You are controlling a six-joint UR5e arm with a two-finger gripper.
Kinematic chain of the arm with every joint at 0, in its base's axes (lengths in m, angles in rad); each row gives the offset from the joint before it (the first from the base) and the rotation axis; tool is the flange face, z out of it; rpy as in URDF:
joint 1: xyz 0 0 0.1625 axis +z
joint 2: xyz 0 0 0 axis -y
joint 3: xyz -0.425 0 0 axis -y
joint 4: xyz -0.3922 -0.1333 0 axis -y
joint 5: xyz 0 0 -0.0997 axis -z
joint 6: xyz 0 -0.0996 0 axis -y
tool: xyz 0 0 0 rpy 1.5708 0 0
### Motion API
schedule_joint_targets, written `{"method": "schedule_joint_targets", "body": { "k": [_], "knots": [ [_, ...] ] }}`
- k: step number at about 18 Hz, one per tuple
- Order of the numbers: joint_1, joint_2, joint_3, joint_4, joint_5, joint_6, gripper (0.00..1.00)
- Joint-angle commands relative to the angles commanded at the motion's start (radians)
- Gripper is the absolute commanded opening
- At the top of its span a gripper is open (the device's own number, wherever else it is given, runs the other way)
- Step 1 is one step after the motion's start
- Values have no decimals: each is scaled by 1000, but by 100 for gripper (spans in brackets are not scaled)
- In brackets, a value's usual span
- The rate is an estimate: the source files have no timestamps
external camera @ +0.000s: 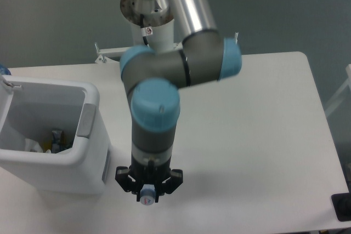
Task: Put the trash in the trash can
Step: 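Lift the bottle upright and carry it over the bin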
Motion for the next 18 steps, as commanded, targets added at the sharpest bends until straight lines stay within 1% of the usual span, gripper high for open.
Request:
{"method": "schedule_joint_targets", "body": {
  "k": [2,4,8,9,14,16,18],
  "knots": [
    [18,14,18,63,-23,-34,13],
    [34,26,40,88,-43,-43,13],
    [54,55,55,92,-118,-66,13],
    [58,63,55,92,-158,-81,13],
    [104,121,41,91,-448,-127,14],
    [115,129,45,91,-505,-179,15],
    [117,141,51,91,-525,-203,15]
  ]
}}
